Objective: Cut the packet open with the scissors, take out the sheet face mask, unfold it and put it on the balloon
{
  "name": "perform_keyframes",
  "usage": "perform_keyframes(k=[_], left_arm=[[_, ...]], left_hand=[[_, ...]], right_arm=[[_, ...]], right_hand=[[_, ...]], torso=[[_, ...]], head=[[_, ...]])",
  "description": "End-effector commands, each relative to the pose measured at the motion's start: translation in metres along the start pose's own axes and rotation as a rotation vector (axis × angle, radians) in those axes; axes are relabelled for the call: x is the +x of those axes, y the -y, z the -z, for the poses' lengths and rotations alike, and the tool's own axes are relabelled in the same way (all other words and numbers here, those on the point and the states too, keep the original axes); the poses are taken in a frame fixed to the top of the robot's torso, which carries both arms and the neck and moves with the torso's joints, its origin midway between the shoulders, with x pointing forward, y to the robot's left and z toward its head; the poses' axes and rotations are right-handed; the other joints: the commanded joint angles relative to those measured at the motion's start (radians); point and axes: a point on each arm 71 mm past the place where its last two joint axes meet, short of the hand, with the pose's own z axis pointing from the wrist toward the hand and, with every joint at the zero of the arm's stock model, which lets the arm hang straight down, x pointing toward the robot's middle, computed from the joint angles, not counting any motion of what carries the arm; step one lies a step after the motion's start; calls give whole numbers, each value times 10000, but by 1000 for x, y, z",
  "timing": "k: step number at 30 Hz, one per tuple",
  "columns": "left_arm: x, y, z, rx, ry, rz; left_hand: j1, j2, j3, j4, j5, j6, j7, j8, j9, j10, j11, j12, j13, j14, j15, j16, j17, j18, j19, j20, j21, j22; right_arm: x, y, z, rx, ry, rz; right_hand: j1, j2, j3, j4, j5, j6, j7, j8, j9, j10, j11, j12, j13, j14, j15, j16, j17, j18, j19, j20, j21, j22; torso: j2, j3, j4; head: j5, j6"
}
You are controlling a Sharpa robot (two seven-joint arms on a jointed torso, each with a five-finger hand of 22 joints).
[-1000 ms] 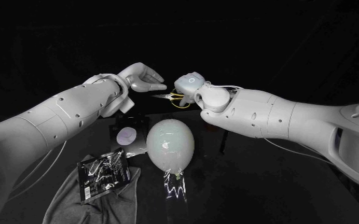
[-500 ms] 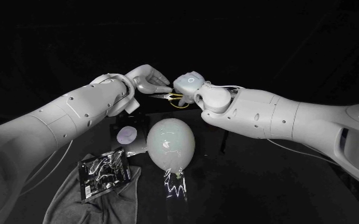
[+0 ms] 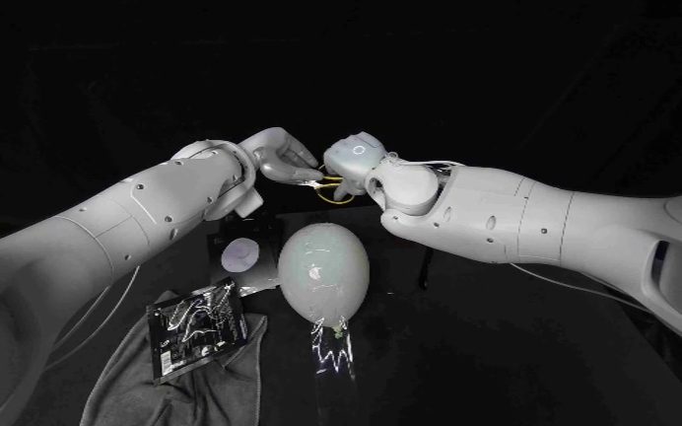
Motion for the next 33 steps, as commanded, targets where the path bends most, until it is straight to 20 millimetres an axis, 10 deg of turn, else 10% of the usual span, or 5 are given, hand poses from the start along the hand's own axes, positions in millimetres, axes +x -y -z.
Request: perform_keyframes(k=[1,20,33], left_arm=[[4,-1,-1,-278,-405,24],[10,1,-1,-244,-1001,364],[12,3,-1,-223,-1137,684]], left_hand=[[133,22,-45,-5,-26,57,474,28,21,29,-43,13,10,84,-37,69,-5,-49,78,-18,3,9],[936,927,230,-35,-21,1163,2,589,204,1456,-564,298,34,1517,-578,735,246,414,1404,-49,448,132],[1982,1548,1950,-151,-35,1978,-442,1144,569,2881,-1068,285,6,2634,-1067,1183,540,456,1984,-247,691,137]], right_arm=[[-4,-1,0,-9,238,205],[-5,-3,1,-44,293,214],[-6,-2,1,-48,360,200]], right_hand=[[1922,1989,1026,-1021,-57,103,-3,33,18,1141,-877,31,12,662,-374,72,33,-52,39,-1,44,1618],[1921,1989,1021,-1019,-56,109,-5,31,21,1150,-879,30,10,663,-375,72,36,-53,43,-1,48,1621],[1902,1989,996,-1000,-57,117,-8,21,27,1171,-879,18,3,658,-375,62,-3,-44,17,-1,11,1601]], torso=[[-3,3,16],[-1,-3,-2],[-7,-5,1]], head=[[1,1],[41,-1],[29,-26]])
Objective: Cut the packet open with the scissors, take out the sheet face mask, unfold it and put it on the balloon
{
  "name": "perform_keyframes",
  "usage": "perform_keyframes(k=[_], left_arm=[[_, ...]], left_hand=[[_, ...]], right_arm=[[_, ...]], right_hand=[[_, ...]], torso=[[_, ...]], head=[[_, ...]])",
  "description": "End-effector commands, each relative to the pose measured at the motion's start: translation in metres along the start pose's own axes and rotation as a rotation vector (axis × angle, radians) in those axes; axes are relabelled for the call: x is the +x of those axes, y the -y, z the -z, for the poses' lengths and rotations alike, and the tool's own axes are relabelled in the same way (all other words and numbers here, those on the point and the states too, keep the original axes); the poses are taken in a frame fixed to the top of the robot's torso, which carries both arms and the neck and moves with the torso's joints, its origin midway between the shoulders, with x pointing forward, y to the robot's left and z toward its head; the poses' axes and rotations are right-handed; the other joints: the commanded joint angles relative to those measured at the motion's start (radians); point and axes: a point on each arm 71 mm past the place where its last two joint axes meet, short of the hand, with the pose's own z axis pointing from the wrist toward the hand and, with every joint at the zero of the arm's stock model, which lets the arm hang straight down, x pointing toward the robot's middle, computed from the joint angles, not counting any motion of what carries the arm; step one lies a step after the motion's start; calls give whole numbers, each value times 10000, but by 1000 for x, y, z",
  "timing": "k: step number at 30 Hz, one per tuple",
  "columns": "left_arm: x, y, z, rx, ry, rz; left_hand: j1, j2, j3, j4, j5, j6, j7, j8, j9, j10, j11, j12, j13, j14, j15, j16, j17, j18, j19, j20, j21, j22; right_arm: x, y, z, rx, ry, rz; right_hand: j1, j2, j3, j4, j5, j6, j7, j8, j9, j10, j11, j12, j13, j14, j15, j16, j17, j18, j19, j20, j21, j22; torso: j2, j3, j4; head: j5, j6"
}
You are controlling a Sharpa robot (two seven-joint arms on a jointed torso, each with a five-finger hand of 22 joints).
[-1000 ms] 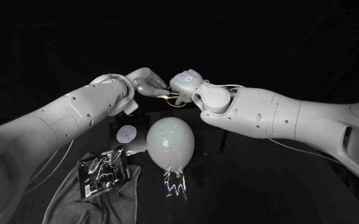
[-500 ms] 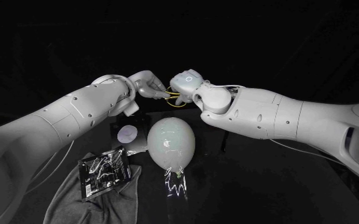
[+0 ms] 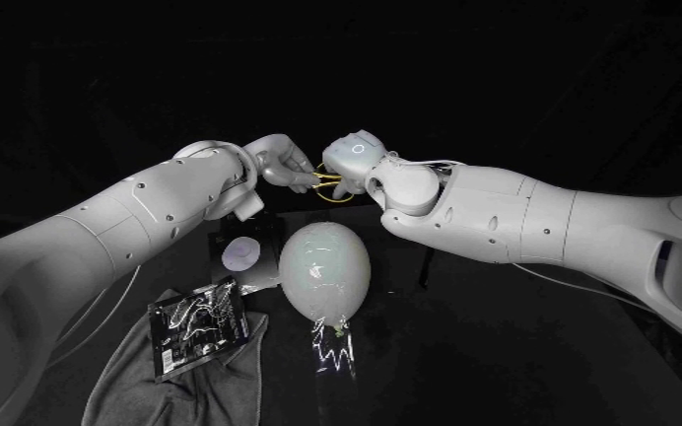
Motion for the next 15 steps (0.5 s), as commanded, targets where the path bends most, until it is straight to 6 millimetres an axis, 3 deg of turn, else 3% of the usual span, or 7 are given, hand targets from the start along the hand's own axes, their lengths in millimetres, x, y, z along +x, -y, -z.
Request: perform_keyframes(k=[1,6,9,11,13,15], left_arm=[[5,5,-2,165,-304,399],[6,6,-2,117,-383,475],[7,5,-2,72,-441,489],[7,5,-2,43,-462,494],[7,5,-1,11,-469,495],[7,5,-1,-27,-457,494]], left_hand=[[229,179,548,-126,69,65,-47,169,169,439,-244,17,10,204,-79,61,78,131,63,-6,36,-27],[-10,-117,1194,-148,75,27,-92,424,475,778,-305,-91,14,416,-158,120,232,119,21,27,-5,-64],[-167,-302,1631,-229,75,-27,-109,576,676,921,-332,-161,17,480,-188,126,324,114,-17,52,-33,-77],[-227,-342,1741,-241,78,-43,-109,614,729,950,-336,-177,17,496,-192,128,349,116,-21,59,-36,-77],[-414,-468,2104,-308,73,-104,-120,733,904,1039,-350,-217,22,528,-207,126,426,120,-16,66,-34,-74],[-625,-599,2467,-406,73,-185,-122,844,1086,1089,-352,-248,25,540,-211,114,505,119,-18,69,-35,-73]], right_arm=[[-3,0,-1,19,235,126],[-6,1,-1,2,607,-86],[-8,2,-1,-50,938,-368],[-9,3,0,-112,1118,-576],[-11,4,0,-206,1273,-786],[-12,5,1,-320,1401,-981]], right_hand=[[1884,1988,909,-914,-57,55,-21,8,18,1176,-878,49,5,658,-374,24,-31,-41,20,-1,24,1600],[1723,1967,699,-739,-59,-63,2,-125,20,865,-817,-265,-144,558,-316,-114,-473,25,-180,22,-251,1450],[1657,1958,484,-594,-61,-247,113,-357,-88,382,-694,-675,-345,467,-224,-214,-719,75,-340,62,-476,1331],[1482,1883,70,-307,-39,-819,339,-859,-366,-526,-410,-1321,-701,273,12,-408,-1291,192,-754,152,-1030,1027],[1467,1842,-85,-204,-65,-919,399,-999,-467,-722,-324,-1340,-841,203,107,-466,-1424,216,-878,216,-1197,940],[1143,1388,-90,149,-71,-1209,514,-1290,-669,-1421,-138,-1364,-1172,-225,279,-854,-2505,400,-1604,338,-2139,430]], torso=[[-4,-4,-7],[-9,2,-15],[-5,2,-4],[-5,4,-4],[-6,0,-2],[-5,0,-2]], head=[[3,-2],[13,-10],[-9,-4],[-9,-4],[-17,2],[0,4]])
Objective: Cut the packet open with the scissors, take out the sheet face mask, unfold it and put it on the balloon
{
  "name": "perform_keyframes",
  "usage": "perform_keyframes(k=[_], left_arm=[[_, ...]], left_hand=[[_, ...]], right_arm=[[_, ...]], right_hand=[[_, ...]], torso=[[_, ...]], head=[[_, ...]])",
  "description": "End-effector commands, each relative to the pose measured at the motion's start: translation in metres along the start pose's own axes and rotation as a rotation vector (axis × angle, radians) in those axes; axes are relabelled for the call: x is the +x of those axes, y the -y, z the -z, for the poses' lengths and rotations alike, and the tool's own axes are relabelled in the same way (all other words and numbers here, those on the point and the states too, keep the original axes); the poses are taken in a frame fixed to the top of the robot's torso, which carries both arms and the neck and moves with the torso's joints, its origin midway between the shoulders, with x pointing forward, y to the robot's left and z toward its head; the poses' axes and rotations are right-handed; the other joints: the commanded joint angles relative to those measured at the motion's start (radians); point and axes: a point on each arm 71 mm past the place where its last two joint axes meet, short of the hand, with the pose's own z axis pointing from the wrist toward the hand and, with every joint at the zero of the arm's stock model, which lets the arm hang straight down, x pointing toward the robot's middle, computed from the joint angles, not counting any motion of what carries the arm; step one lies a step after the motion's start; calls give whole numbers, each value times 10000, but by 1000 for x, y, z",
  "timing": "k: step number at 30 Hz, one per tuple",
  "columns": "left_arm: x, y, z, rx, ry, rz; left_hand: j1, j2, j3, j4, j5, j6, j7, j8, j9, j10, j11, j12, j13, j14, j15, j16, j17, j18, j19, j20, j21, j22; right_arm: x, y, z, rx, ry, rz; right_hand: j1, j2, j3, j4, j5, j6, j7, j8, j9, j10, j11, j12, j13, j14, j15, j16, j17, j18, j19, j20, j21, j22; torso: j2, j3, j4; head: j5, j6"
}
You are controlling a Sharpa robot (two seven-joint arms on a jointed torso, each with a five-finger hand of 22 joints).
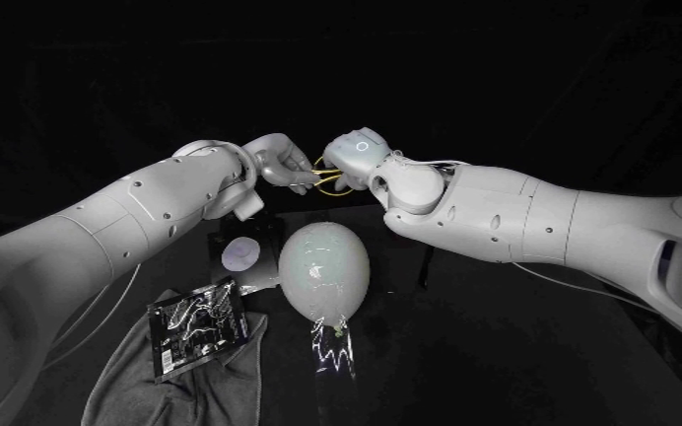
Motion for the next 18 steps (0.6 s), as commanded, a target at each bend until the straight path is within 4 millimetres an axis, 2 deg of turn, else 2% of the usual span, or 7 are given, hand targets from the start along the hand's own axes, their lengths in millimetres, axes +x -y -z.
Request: perform_keyframes(k=[1,2,4,5,11,14,18], left_arm=[[8,4,-2,46,-424,176],[8,4,-2,28,-415,175],[7,3,-2,-25,-406,174],[7,3,-2,-54,-406,173],[8,1,-1,-240,-506,155],[8,0,-1,-345,-511,147],[8,-1,-1,-458,-482,140]], left_hand=[[-227,-160,1121,-858,35,-127,23,127,156,530,-454,-57,20,46,1,47,91,126,-17,68,-35,-10],[-284,-181,1208,-882,34,-144,27,152,199,539,-454,-60,21,48,2,44,110,125,-13,68,-33,-9],[-348,-211,1313,-918,33,-168,26,181,251,548,-452,-63,21,53,0,42,134,126,-10,66,-30,-7],[-467,-257,1481,-978,36,-201,26,233,339,561,-454,-65,23,58,-1,36,174,126,-2,65,-25,-5],[-619,-313,1705,-1073,32,-256,24,291,453,572,-456,-68,23,58,-2,26,227,126,0,61,-22,-4],[-1000,-435,2159,-1313,33,-358,24,421,714,601,-459,-66,27,69,-6,9,356,126,11,57,-8,0],[-1146,-470,2321,-1417,32,-391,21,467,812,617,-462,-63,30,78,-10,5,407,127,21,52,2,3]], right_arm=[[-12,-2,-1,-420,948,-760],[-12,-2,0,-489,994,-863],[-13,-1,1,-652,1123,-1083],[-14,-1,2,-717,1180,-1166],[-16,3,6,-1016,1488,-1621],[-17,4,8,-1173,1572,-1845],[-19,5,10,-1354,1692,-2125]], right_hand=[[429,198,-218,489,-60,-294,104,-338,-276,-706,90,0,-466,-695,106,-607,-1548,389,-1066,146,-1373,46],[453,61,-148,659,-44,-264,38,-397,-354,-738,65,33,-606,-873,55,-727,-1767,459,-1273,172,-1664,-96],[439,-100,-108,860,-45,-236,52,-448,-422,-836,67,26,-747,-1289,21,-1067,-2552,625,-1847,203,-2447,-508],[515,-154,-66,935,-56,-220,52,-476,-459,-839,57,26,-815,-1333,-30,-1091,-2563,646,-1894,209,-2545,-553],[687,-350,69,1247,-55,-141,40,-545,-564,-819,42,28,-1023,-1376,-12,-1117,-2589,674,-1959,243,-2783,-659],[701,-666,316,1622,-57,-64,32,-591,-641,-956,61,27,-1230,-1721,-24,-1361,-3105,790,-2388,280,-3489,-1002],[719,-960,693,1861,-57,-39,-1,-644,-708,-1056,51,33,-1401,-1909,-26,-1462,-3295,840,-2590,312,-3882,-1172]], torso=[[-1,-1,2],[-3,0,-1],[-6,-3,-1],[-7,-6,-3],[-10,-7,4],[-8,-7,-2],[-6,-4,-9]], head=[[17,16],[19,15],[17,14],[19,15],[18,36],[30,51],[29,57]])
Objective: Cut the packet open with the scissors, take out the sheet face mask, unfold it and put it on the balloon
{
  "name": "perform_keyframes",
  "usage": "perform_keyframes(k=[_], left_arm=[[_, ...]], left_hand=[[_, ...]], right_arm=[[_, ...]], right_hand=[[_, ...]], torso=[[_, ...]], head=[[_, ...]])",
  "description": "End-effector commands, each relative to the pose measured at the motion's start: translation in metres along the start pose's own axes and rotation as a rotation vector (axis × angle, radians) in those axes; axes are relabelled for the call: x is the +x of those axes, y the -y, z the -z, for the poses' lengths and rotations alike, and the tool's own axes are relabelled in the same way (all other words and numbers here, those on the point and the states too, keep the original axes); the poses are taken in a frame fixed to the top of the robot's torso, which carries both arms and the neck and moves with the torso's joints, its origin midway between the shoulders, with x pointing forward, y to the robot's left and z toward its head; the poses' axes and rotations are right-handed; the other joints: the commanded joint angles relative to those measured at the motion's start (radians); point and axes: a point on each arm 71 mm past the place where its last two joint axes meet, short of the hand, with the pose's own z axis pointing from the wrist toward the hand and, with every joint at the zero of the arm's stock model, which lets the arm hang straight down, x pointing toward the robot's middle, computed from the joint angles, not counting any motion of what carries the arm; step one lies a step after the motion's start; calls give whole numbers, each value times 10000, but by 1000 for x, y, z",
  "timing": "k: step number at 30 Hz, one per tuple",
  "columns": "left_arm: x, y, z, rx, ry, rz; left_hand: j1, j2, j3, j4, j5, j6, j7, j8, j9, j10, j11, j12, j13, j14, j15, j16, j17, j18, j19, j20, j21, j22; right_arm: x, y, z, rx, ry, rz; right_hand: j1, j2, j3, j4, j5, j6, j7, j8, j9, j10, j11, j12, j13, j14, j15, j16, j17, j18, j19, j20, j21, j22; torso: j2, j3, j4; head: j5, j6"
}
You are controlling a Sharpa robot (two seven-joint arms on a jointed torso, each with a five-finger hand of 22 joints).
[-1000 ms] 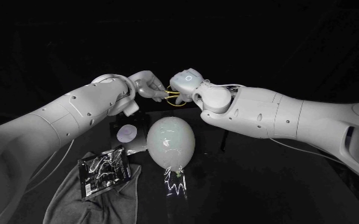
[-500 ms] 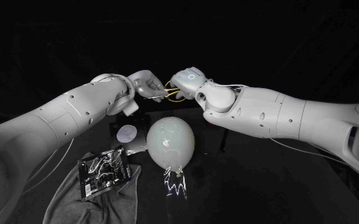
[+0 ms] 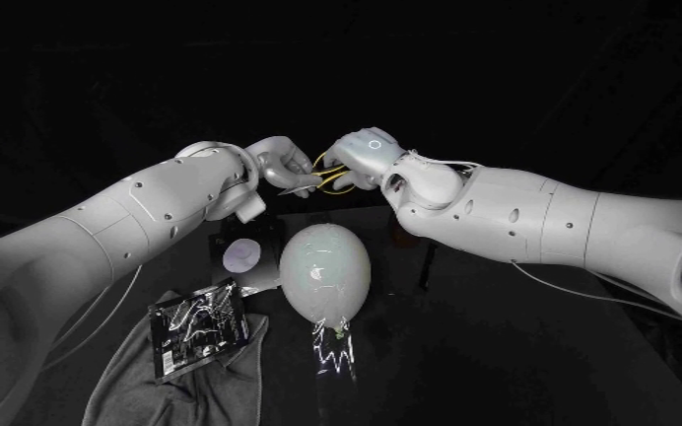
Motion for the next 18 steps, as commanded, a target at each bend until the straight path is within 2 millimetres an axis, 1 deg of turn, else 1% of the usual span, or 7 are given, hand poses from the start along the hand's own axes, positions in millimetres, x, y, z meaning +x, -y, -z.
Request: perform_keyframes(k=[1,8,12,13,14,15,18], left_arm=[[5,-3,-1,-385,-296,6],[4,-5,0,-543,-240,29],[3,-6,0,-603,-233,43],[3,-6,0,-621,-237,51],[3,-6,0,-632,-239,54],[3,-7,0,-647,-241,57],[3,-7,0,-697,-239,71]], left_hand=[[-123,-1,1161,-1111,28,-80,4,61,42,525,-413,71,18,59,4,5,23,136,23,52,2,2],[-230,-11,1271,-1180,28,-98,0,94,113,546,-417,75,21,71,-1,5,60,137,36,47,12,5],[-291,-19,1335,-1228,28,-108,-3,115,158,556,-421,77,23,79,-5,5,83,138,45,43,19,7],[-313,-22,1354,-1242,28,-112,-4,122,172,561,-422,77,23,82,-6,5,91,137,47,43,21,7],[-341,-28,1377,-1261,27,-115,-5,131,191,568,-424,79,24,86,-7,5,101,137,49,42,23,7],[-341,-28,1377,-1261,27,-115,-5,131,191,568,-424,79,24,86,-7,5,101,137,49,42,23,7],[-388,-24,1421,-1291,27,-119,-9,149,226,582,-427,83,26,96,-11,8,118,138,58,38,29,9]], right_arm=[[-13,-9,-2,-781,976,-714],[-16,-5,2,-887,1296,-1342],[-16,-1,3,-822,1201,-1512],[-16,0,3,-806,1148,-1546],[-16,0,4,-798,1104,-1568],[-15,1,4,-795,1053,-1592],[-15,2,5,-808,878,-1679]], right_hand=[[5,-150,154,85,-3,68,-23,-44,7,-94,12,21,-70,-115,23,-75,-81,127,-115,-7,-178,-76],[-276,-937,1560,64,-1,-18,-116,-251,-215,-527,31,43,-451,-2350,84,-2022,-2619,335,-1682,217,-2608,-1265],[-574,-1409,2413,115,-4,-324,-156,-379,-347,-1040,130,-7,-476,-2522,202,-2531,-2879,349,-1745,329,-3137,-1606],[-980,-1914,3245,118,21,-566,-149,-368,-427,-1368,372,16,-463,-2360,416,-2632,-2953,369,-1622,390,-3325,-1753],[-980,-1914,3245,118,21,-566,-149,-368,-427,-1368,372,16,-463,-2360,416,-2632,-2953,369,-1622,390,-3325,-1753],[-1351,-2507,4239,-63,35,-691,-260,-305,-504,-1453,437,58,-442,-2117,354,-2604,-2965,399,-1367,428,-3440,-1853],[-1730,-2836,5004,110,-13,-853,-390,-344,-597,-1732,393,17,-459,-2001,374,-2554,-2946,403,-1221,419,-3589,-1922]], torso=[[3,3,-8],[2,-1,5],[1,0,3],[0,3,7],[0,3,7],[4,4,7],[7,1,-1]], head=[[-3,10],[-30,32],[-31,39],[-36,42],[-37,42],[-40,41],[-35,39]])
